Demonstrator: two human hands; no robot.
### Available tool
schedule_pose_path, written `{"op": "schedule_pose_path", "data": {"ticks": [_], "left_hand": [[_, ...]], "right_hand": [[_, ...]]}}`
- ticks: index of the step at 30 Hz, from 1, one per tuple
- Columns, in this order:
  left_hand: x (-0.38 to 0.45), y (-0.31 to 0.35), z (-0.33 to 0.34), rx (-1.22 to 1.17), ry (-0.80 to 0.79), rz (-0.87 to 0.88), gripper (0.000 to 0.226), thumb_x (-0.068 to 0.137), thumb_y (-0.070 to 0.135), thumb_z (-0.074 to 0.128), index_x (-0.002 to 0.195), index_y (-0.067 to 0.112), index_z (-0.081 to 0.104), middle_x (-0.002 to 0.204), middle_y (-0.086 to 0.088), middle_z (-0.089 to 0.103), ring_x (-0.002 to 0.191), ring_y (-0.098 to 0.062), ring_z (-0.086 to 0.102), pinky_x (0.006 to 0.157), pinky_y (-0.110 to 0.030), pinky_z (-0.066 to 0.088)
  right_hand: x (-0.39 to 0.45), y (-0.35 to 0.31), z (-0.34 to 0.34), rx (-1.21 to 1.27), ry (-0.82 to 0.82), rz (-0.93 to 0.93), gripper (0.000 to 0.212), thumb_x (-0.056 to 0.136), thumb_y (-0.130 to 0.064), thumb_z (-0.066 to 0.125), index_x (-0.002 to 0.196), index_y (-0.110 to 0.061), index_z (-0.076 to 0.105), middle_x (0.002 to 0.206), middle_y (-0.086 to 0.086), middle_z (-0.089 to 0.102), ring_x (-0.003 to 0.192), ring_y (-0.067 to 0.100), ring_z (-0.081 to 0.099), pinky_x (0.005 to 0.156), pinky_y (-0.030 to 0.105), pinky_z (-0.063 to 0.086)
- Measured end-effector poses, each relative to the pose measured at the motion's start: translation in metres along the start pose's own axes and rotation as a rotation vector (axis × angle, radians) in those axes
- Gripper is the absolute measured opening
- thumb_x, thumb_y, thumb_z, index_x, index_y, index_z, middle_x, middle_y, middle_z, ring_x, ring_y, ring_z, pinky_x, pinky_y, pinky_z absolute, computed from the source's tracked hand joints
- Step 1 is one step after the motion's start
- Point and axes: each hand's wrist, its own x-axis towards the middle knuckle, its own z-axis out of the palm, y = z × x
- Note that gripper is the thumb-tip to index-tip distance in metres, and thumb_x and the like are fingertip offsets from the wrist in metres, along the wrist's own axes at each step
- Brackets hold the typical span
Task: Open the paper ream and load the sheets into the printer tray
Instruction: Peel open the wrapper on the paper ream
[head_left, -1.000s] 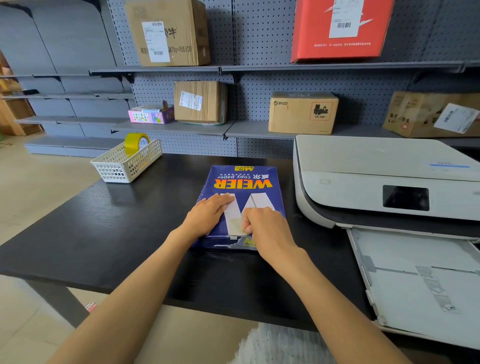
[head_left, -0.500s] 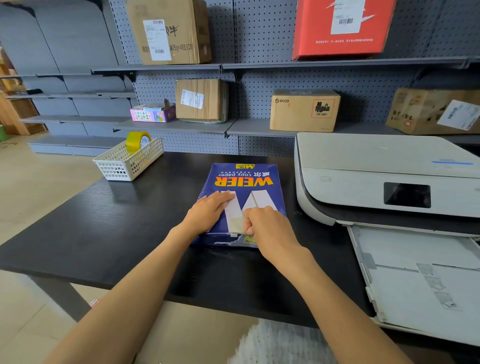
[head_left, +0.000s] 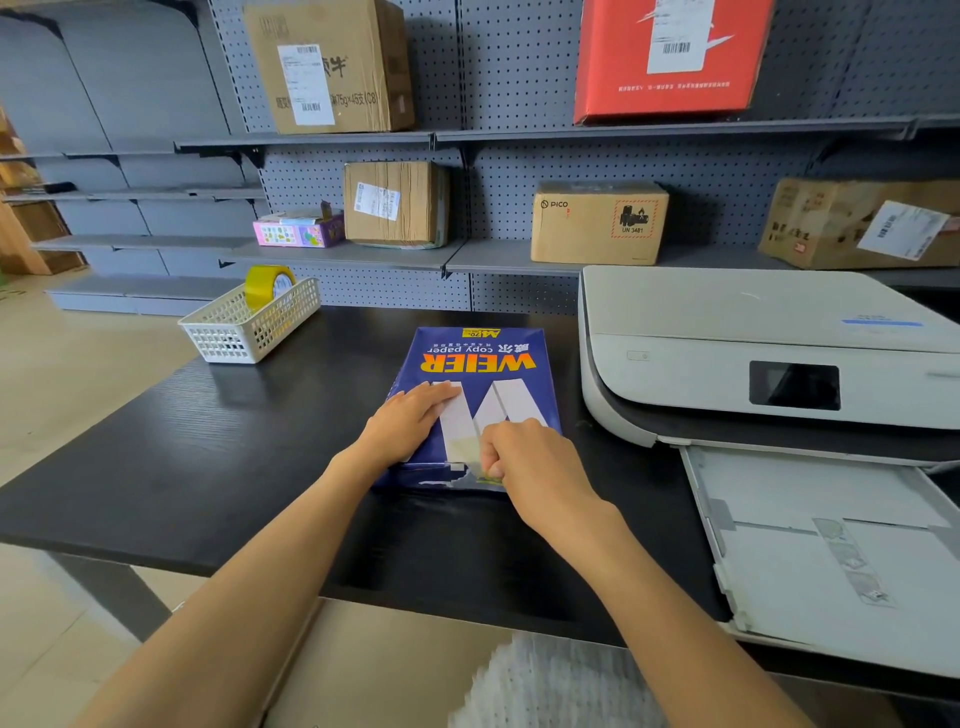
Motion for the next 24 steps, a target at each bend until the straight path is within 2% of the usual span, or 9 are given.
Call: {"op": "schedule_pose_path", "data": {"ticks": [7,9,12,14,17,20,24], "left_hand": [[-0.001,0.002,-0.001,-0.003,-0.001,0.002,0.043,0.105,0.037,0.026,0.146,0.03,0.038,0.148,0.001,0.043,0.13,-0.024,0.046,0.107,-0.042,0.04],[-0.001,0.002,-0.001,-0.002,-0.003,0.007,0.043,0.105,0.037,0.026,0.146,0.03,0.038,0.148,0.001,0.043,0.13,-0.023,0.046,0.106,-0.04,0.039],[-0.001,0.0,0.0,-0.004,-0.003,0.007,0.043,0.105,0.037,0.027,0.146,0.03,0.038,0.148,0.0,0.044,0.129,-0.024,0.046,0.106,-0.041,0.041],[-0.001,0.0,0.0,-0.005,0.0,0.008,0.043,0.105,0.037,0.027,0.145,0.03,0.038,0.147,0.001,0.044,0.129,-0.025,0.046,0.106,-0.042,0.041],[-0.001,0.001,-0.001,0.011,0.006,0.01,0.042,0.105,0.036,0.026,0.145,0.031,0.039,0.146,0.001,0.045,0.127,-0.025,0.047,0.104,-0.043,0.042],[-0.003,0.003,-0.001,0.055,0.013,0.006,0.042,0.105,0.036,0.026,0.145,0.032,0.038,0.148,0.003,0.044,0.128,-0.026,0.047,0.105,-0.045,0.041],[-0.007,0.008,-0.002,0.069,0.057,0.007,0.041,0.105,0.037,0.029,0.143,0.031,0.042,0.15,0.008,0.043,0.133,-0.019,0.045,0.105,-0.044,0.042]], "right_hand": [[-0.004,-0.004,-0.002,-0.039,-0.052,-0.025,0.013,0.097,-0.01,0.052,0.108,-0.009,0.058,0.115,0.016,0.065,0.083,0.022,0.048,0.088,0.036,0.052],[-0.006,-0.005,-0.005,-0.057,-0.073,-0.044,0.004,0.097,-0.011,0.052,0.1,-0.013,0.053,0.115,0.016,0.065,0.085,0.022,0.051,0.09,0.037,0.053],[-0.008,-0.006,-0.008,-0.082,-0.083,-0.065,0.006,0.097,-0.011,0.051,0.097,-0.016,0.048,0.115,0.015,0.065,0.095,0.026,0.06,0.089,0.037,0.052],[-0.01,-0.006,-0.009,-0.085,-0.092,-0.071,0.006,0.097,-0.01,0.052,0.1,-0.015,0.052,0.117,0.015,0.064,0.099,0.028,0.061,0.089,0.036,0.051],[-0.011,-0.004,-0.011,-0.086,-0.098,-0.072,0.019,0.095,-0.006,0.053,0.112,-0.008,0.06,0.115,0.015,0.064,0.098,0.029,0.062,0.088,0.037,0.05],[-0.011,-0.001,-0.012,-0.073,-0.116,-0.082,0.018,0.093,-0.003,0.053,0.107,-0.007,0.063,0.111,0.015,0.065,0.097,0.03,0.063,0.084,0.036,0.05],[-0.014,0.0,-0.012,-0.069,-0.125,-0.082,0.016,0.093,-0.005,0.054,0.106,-0.007,0.064,0.111,0.015,0.065,0.099,0.031,0.063,0.085,0.036,0.051]]}}
